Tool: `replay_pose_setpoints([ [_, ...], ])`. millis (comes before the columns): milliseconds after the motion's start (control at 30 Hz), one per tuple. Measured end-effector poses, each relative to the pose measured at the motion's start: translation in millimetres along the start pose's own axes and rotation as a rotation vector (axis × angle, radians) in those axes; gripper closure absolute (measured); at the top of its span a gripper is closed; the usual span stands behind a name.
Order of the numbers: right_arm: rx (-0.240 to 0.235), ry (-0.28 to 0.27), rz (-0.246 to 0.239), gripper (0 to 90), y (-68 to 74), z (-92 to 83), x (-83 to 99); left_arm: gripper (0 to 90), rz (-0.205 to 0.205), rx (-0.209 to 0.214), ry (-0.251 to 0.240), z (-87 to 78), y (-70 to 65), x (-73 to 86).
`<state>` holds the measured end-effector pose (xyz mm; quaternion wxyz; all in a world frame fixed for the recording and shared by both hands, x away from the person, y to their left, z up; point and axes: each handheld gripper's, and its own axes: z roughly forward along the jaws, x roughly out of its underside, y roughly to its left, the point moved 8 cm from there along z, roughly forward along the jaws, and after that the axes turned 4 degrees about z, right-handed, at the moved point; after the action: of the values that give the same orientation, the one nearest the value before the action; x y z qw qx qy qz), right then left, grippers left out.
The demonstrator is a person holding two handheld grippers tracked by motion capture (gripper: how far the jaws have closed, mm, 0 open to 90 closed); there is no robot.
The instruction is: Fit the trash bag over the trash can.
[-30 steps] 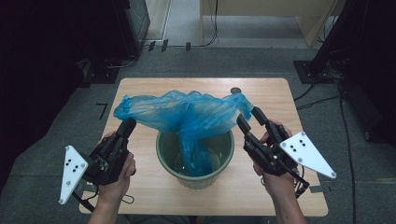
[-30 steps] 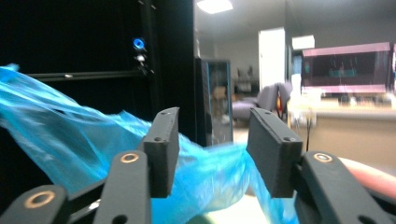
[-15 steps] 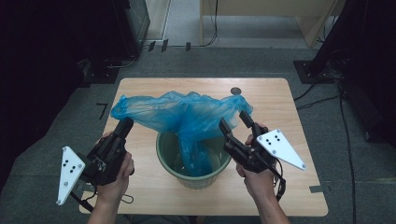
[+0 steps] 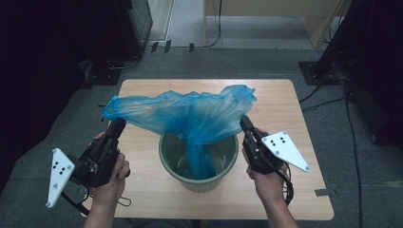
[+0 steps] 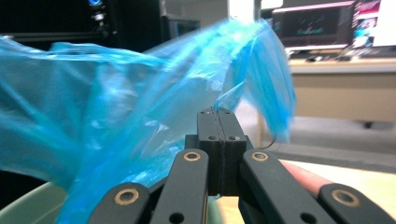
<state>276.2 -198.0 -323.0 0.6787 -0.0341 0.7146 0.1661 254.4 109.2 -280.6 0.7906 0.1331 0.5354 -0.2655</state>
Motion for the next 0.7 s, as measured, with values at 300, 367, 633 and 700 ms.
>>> replay_pose_setpoints([
  [300,0.055,-0.158,-0.009,90.0,-14.9,-15.0,-22.1,90.0,-0.002,-0.012,0.005,-5.5,6.2,2.1],
  [367,0.062,-0.174,-0.015,90.0,-15.4,-16.7,-23.9,90.0,-0.005,-0.014,0.003,-6.0,7.0,2.3],
  [633,0.086,-0.209,-0.076,90.0,-22.8,-30.3,-10.4,90.0,-0.029,-0.032,0.061,-21.2,18.9,20.9],
  [700,0.091,-0.184,-0.086,90.0,-26.8,-31.4,0.0,90.0,-0.040,-0.034,0.086,-26.3,21.7,29.4],
])
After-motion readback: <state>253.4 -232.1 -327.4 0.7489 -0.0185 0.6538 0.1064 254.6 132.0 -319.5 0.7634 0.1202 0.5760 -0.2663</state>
